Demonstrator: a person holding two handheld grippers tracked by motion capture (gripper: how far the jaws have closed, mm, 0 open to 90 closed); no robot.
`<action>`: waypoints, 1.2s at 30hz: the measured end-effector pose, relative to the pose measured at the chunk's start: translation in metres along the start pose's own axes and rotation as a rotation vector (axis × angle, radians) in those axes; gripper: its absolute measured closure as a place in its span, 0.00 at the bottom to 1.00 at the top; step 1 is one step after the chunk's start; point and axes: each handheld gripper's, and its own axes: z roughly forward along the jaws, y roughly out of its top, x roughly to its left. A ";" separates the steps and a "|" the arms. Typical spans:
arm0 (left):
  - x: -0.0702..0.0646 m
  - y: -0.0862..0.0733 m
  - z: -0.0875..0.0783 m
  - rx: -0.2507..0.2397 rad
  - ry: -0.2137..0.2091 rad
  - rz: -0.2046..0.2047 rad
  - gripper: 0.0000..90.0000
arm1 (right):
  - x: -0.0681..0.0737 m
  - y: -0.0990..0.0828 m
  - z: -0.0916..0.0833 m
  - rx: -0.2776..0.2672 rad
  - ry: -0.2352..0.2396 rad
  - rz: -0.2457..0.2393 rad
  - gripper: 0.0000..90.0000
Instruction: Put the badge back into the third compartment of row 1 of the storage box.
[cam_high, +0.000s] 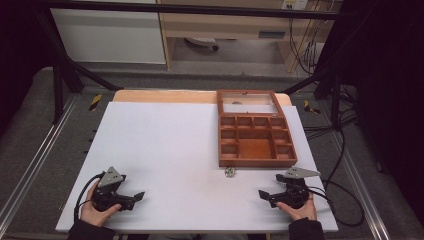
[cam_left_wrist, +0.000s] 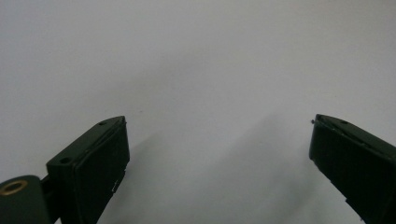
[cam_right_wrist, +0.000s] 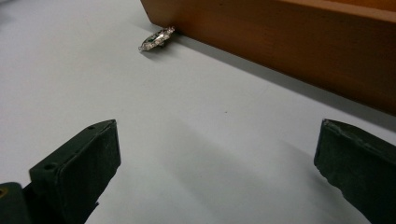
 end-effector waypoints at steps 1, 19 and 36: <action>0.000 0.000 0.000 0.000 0.000 -0.002 0.05 | 0.000 0.000 0.001 -0.001 0.000 0.000 0.01; -0.001 0.001 0.000 -0.004 0.011 -0.001 0.05 | 0.012 0.009 0.014 0.008 0.004 -0.005 0.01; 0.000 0.000 -0.001 -0.010 0.020 0.001 0.06 | 0.030 0.020 0.029 0.019 0.003 -0.026 0.04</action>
